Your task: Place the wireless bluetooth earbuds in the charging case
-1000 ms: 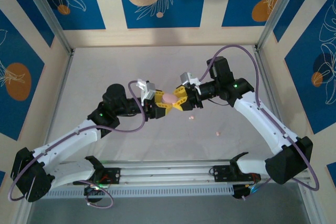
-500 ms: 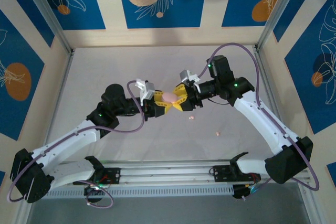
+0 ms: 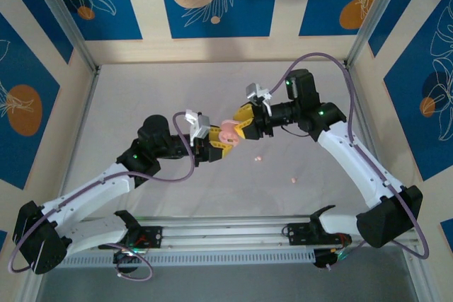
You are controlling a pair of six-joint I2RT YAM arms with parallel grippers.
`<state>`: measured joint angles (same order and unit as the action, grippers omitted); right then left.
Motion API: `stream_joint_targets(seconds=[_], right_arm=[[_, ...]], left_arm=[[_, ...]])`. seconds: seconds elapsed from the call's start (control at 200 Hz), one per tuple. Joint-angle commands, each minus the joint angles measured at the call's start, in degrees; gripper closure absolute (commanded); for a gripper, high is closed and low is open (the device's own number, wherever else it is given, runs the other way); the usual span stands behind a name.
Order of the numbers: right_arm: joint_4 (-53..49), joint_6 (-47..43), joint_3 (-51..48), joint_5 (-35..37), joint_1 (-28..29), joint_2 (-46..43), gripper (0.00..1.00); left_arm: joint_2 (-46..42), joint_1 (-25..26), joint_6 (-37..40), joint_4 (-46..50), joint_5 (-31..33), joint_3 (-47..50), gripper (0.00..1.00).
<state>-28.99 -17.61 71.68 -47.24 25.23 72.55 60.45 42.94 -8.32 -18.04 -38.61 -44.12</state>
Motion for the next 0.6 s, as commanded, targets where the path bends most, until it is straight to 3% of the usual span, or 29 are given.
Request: stream_joint_targets(seconds=[0.0, 0.28, 0.59], right_arm=[[-0.14, -1.33, 0.48, 1.10, 0.82, -1.02, 0.61], [-0.25, -3.11, 0.83, 2.59, 2.36, -1.19, 0.87], [-1.58, -5.01, 1.37, 4.95, 3.46, -1.27, 0.88]], left_arm=[[-0.55, 0.79, -0.72, -3.99, -2.26, 0.44, 0.77], [0.62, 1.00, -1.74, -3.77, -1.73, 0.10, 0.66], [1.78, 1.12, -2.14, -2.88, -1.12, -0.79, 0.59]])
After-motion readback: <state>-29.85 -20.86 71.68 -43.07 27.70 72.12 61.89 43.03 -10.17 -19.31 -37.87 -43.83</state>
